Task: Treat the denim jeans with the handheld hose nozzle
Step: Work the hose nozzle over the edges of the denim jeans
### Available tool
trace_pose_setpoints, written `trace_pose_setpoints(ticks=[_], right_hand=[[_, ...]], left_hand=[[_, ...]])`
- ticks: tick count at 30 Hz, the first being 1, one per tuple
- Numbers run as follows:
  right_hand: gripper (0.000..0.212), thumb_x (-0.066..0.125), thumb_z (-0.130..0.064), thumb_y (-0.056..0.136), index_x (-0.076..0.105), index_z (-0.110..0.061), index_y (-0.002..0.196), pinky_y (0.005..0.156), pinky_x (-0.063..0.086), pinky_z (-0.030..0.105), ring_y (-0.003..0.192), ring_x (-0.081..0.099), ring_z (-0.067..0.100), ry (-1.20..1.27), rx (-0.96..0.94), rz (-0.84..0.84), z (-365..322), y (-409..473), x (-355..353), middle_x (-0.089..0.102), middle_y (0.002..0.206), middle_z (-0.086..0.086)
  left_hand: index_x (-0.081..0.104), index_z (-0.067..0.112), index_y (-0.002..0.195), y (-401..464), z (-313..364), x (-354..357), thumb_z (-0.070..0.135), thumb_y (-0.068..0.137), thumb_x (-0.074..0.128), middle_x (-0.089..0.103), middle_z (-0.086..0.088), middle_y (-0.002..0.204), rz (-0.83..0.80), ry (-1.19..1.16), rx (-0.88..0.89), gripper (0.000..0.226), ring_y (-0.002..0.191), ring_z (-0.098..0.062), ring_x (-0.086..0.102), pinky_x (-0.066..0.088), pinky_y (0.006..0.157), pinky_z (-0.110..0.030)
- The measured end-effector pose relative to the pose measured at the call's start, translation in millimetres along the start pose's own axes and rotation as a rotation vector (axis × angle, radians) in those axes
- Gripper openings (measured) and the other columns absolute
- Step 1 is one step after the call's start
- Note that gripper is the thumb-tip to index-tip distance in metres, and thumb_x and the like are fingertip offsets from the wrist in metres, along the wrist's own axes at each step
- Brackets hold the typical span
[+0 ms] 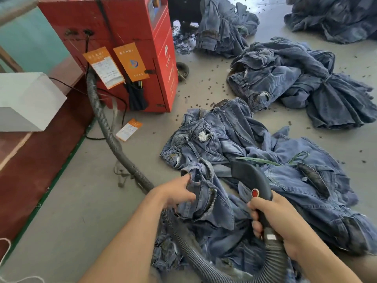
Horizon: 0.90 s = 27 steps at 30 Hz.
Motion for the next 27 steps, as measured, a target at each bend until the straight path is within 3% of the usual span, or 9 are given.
trace_pose_setpoints(ticks=[3, 5, 8, 13, 15, 18, 20, 23, 27], right_hand=[[0.017, 0.061, -0.001, 0.088, 0.048, -0.012, 0.091, 0.044, 0.041, 0.030, 0.044, 0.044, 0.022, 0.010, 0.024, -0.037, 3, -7, -2, 0.051, 0.064, 0.012], [0.020, 0.062, -0.001, 0.087, 0.047, -0.012, 0.092, 0.044, 0.040, 0.029, 0.044, 0.042, 0.022, 0.004, 0.032, -0.063, 4, -12, -2, 0.051, 0.064, 0.013], [0.022, 0.064, -0.001, 0.087, 0.046, -0.013, 0.091, 0.044, 0.040, 0.029, 0.045, 0.042, 0.022, 0.006, 0.016, -0.099, 4, -20, -2, 0.050, 0.065, 0.014], [0.023, 0.064, -0.001, 0.088, 0.045, -0.014, 0.088, 0.045, 0.041, 0.032, 0.046, 0.041, 0.023, 0.048, -0.045, -0.109, -9, -29, -7, 0.049, 0.066, 0.014], [0.024, 0.066, -0.001, 0.087, 0.046, -0.015, 0.088, 0.045, 0.040, 0.032, 0.046, 0.041, 0.023, 0.068, -0.047, -0.126, -14, -32, -9, 0.048, 0.067, 0.015], [0.022, 0.070, -0.008, 0.081, 0.050, -0.017, 0.082, 0.046, 0.040, 0.033, 0.045, 0.042, 0.024, 0.027, -0.080, -0.138, -13, -35, -8, 0.050, 0.066, 0.015], [0.020, 0.069, -0.010, 0.080, 0.052, -0.020, 0.076, 0.045, 0.039, 0.033, 0.045, 0.044, 0.025, -0.022, -0.098, -0.104, -7, -35, -6, 0.052, 0.065, 0.015], [0.017, 0.065, -0.009, 0.084, 0.049, -0.016, 0.083, 0.045, 0.039, 0.032, 0.045, 0.043, 0.025, -0.041, -0.081, -0.039, 3, -29, -6, 0.052, 0.064, 0.014], [0.016, 0.062, -0.006, 0.092, 0.046, -0.010, 0.091, 0.043, 0.038, 0.031, 0.044, 0.043, 0.024, -0.052, -0.007, -0.007, 15, -24, -3, 0.051, 0.063, 0.014]], left_hand=[[0.056, 0.020, 0.104, 6, -6, -9, 0.033, 0.093, 0.072, 0.063, -0.002, 0.086, 0.028, 0.273, -0.029, 0.023, 0.061, -0.011, 0.055, 0.044, 0.053, -0.025], [0.057, 0.014, 0.079, 10, -11, -14, 0.048, 0.098, 0.064, 0.059, -0.004, 0.074, 0.024, 0.266, -0.029, 0.039, 0.062, -0.016, 0.052, 0.047, 0.063, -0.030], [0.073, 0.006, 0.103, 8, -6, -17, 0.061, 0.098, 0.055, 0.076, -0.010, 0.103, 0.005, -0.011, 0.043, 0.058, 0.096, -0.022, 0.069, 0.052, 0.104, -0.048], [0.046, 0.024, 0.154, 9, 19, -14, 0.075, 0.092, 0.047, 0.051, 0.003, 0.155, 0.085, -0.370, 0.101, 0.081, 0.142, -0.028, 0.049, 0.038, 0.119, -0.054], [0.052, 0.024, 0.149, 11, 23, -16, 0.073, 0.086, 0.061, 0.058, 0.006, 0.148, 0.077, -0.481, 0.159, 0.081, 0.135, -0.024, 0.057, 0.042, 0.115, -0.052], [0.069, 0.018, 0.116, 14, 28, -21, 0.042, 0.079, 0.082, 0.078, 0.000, 0.112, 0.165, -0.553, 0.295, 0.046, 0.107, -0.023, 0.073, 0.054, 0.098, -0.043], [0.070, 0.014, 0.107, 17, 31, -24, 0.016, 0.084, 0.078, 0.079, -0.002, 0.102, 0.281, -0.576, 0.322, 0.024, 0.099, -0.026, 0.074, 0.057, 0.091, -0.043], [0.072, 0.008, 0.095, 21, 24, -28, 0.007, 0.086, 0.076, 0.078, -0.015, 0.103, 0.367, -0.609, 0.232, 0.009, 0.102, -0.037, 0.074, 0.056, 0.099, -0.055], [0.073, 0.002, 0.110, 14, -4, -15, 0.037, 0.067, 0.096, 0.076, -0.020, 0.111, 0.295, -0.701, 0.012, 0.060, 0.107, -0.039, 0.072, 0.053, 0.103, -0.054]])
Point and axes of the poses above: each hand's wrist, its own y-axis towards the middle knuckle, its own x-axis out of the palm, z = x × y, the point moved 2 cm from there along y, towards the middle knuckle
